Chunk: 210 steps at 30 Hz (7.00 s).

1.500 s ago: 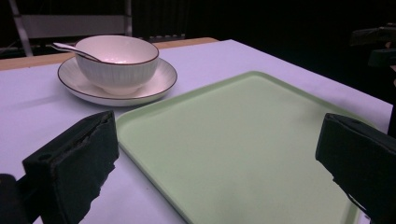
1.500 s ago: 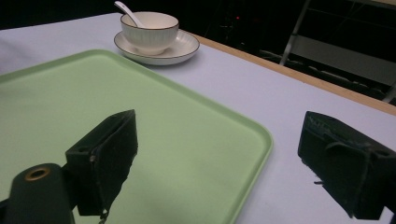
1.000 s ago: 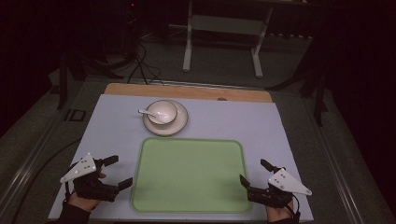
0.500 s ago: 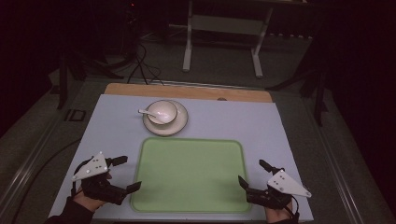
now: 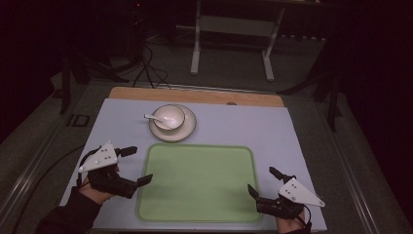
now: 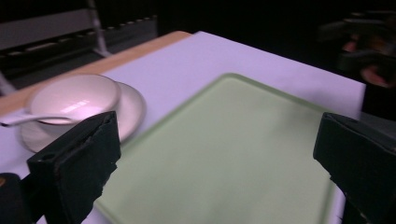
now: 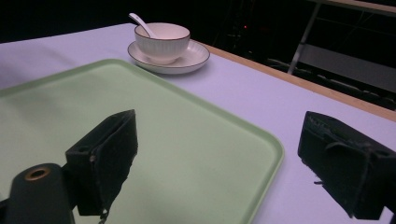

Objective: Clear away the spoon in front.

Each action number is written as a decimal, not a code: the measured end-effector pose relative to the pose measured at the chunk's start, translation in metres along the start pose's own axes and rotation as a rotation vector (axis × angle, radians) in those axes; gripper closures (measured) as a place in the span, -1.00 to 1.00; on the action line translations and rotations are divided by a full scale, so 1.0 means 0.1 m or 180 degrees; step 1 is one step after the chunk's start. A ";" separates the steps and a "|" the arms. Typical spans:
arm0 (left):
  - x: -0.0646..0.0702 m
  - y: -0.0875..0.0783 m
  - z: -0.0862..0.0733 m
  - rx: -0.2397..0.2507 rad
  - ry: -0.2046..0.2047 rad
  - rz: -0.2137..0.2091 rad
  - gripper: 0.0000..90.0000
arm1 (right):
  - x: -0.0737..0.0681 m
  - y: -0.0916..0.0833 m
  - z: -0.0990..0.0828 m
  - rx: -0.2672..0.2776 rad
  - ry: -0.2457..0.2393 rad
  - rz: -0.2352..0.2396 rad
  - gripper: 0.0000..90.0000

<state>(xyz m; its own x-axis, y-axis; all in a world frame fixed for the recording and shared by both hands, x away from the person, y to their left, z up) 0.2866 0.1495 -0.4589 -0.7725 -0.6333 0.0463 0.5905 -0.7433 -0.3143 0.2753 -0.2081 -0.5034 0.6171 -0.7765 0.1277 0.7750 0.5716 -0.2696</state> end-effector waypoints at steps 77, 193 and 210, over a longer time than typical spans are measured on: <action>-1.85 1.28 -0.60 0.1185 -0.3160 0.1152 0.60 | 0.00 0.02 -0.04 -0.0056 0.0031 0.0032 -0.73; 0.03 0.29 -0.48 -0.1601 -0.1157 -0.1273 0.87 | 0.00 0.01 -0.02 -0.0033 0.0023 0.0034 -0.71; -0.04 0.57 -0.69 -0.1551 -0.1356 -0.1262 0.82 | 0.00 0.01 -0.03 -0.0043 0.0028 0.0039 -0.71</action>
<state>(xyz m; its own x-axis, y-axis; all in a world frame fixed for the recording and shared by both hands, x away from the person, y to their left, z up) 0.3074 0.1241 -0.5420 -0.6901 -0.4404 0.5743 0.0411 -0.8161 -0.5765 0.2756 -0.2078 -0.5063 0.6252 -0.7718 0.1160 0.7655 0.5774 -0.2840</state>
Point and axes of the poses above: each handheld gripper's, and its own axes: y roughly forward along the jaws, z roughly out of its top, x roughly to its right, the point moved 9 cm from there along y, roughly forward along the jaws, and after that the axes turned 3 degrees about x, right-handed, at the moved point
